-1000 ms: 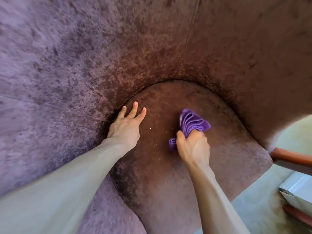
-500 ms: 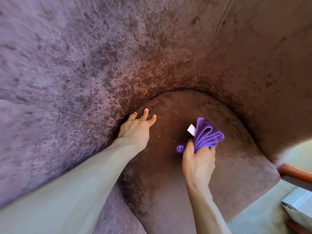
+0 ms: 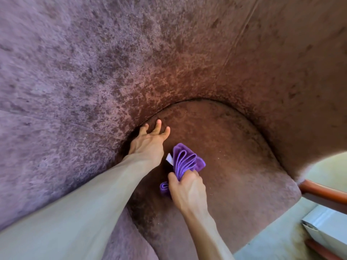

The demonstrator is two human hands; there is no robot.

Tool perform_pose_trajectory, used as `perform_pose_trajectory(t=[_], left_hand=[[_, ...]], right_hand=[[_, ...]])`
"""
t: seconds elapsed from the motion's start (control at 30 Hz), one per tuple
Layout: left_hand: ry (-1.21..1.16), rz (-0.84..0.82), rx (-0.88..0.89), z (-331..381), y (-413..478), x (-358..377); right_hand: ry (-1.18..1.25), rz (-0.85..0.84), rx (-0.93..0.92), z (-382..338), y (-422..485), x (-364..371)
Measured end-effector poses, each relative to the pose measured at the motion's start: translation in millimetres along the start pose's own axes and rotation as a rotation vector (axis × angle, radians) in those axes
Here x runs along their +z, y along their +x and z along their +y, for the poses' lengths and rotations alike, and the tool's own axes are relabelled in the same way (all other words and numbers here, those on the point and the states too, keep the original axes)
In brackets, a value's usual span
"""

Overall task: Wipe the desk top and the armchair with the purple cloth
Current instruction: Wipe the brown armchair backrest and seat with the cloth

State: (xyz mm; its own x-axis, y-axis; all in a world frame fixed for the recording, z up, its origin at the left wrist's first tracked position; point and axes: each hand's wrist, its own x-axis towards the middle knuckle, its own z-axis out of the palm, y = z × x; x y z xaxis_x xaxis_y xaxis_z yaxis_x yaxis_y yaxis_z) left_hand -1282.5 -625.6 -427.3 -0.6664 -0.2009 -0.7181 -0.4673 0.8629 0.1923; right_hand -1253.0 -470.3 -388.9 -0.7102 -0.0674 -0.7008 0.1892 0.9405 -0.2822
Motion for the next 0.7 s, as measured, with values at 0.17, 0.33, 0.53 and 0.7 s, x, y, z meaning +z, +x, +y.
perform_pose_trajectory(t=[0.17,0.33,0.53,0.7], left_hand=[[0.000,-0.027,-0.019,0.1,2.3,-1.8],[-0.006,-0.007,-0.018,0.1,1.4,1.1],[0.017,0.069,0.028,-5.6,-4.4,6.1],[-0.041,0.092,0.054,-10.3,-5.3,6.8]], right_hand=[[0.063,0.214,0.093,7.1,10.0,-16.3],[0.122,0.087,0.041,9.2,13.0,-19.0],[0.054,0.017,-0.087,-12.2,19.3,-1.6],[0.047,-0.008,-0.115,-18.8,32.1,-18.1]])
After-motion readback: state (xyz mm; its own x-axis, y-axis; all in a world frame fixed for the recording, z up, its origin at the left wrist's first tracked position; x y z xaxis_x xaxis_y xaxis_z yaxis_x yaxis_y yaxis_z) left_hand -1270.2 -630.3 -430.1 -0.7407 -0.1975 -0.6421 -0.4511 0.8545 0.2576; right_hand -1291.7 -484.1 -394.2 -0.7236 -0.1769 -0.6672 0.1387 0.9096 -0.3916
